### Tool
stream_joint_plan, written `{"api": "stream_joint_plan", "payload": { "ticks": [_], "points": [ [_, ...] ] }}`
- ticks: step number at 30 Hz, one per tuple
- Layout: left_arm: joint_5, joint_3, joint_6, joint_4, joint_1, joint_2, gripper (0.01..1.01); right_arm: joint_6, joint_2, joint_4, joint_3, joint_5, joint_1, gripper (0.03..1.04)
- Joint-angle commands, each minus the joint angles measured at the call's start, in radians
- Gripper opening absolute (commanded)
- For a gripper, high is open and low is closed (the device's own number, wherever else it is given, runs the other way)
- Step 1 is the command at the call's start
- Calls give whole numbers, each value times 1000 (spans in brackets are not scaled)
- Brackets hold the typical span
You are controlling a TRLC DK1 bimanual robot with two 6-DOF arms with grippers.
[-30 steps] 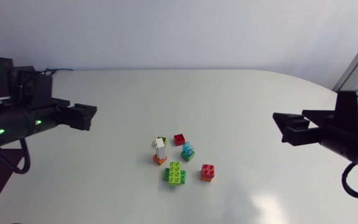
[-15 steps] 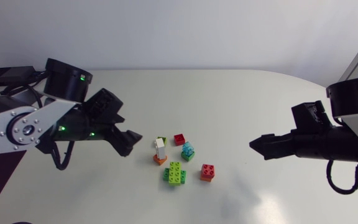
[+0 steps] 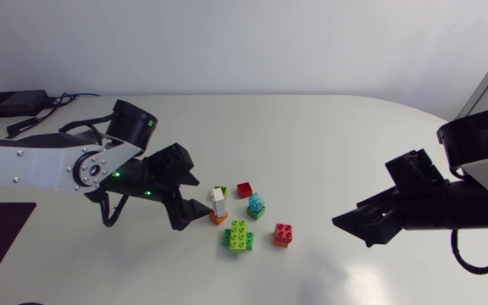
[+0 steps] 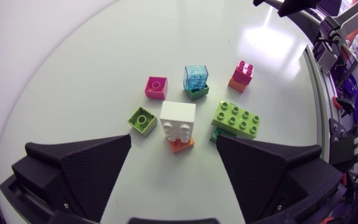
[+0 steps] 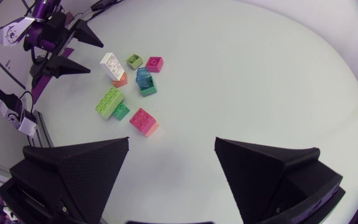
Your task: Sort duplo bricks by size, large to the right and small to the left
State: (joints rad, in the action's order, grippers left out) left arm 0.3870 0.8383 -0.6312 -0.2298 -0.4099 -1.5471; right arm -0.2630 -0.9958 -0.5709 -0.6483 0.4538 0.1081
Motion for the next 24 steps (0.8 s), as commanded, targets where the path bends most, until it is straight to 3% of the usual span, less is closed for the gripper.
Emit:
{"api": "stream_joint_plan", "payload": {
  "ticks": [1,6,9,12,15,24],
  "points": [
    [18,38,-55,35,6,-59,956,-25,-9,-9,-17,9,8,997],
    [43,77,-67,41,-4,-125,952,-31,-20,-4,-14,8,2,997],
    [46,107,-67,40,-15,-166,902,-41,-20,-4,-14,8,-8,997],
    [52,127,-67,38,-30,-205,708,-48,-17,-4,-8,8,-21,997],
    [56,147,-73,37,-46,-232,274,-64,-14,-4,1,6,-41,997],
    [90,189,-145,-94,-60,-234,141,-136,2,-3,39,34,-153,997]
  ]
}}
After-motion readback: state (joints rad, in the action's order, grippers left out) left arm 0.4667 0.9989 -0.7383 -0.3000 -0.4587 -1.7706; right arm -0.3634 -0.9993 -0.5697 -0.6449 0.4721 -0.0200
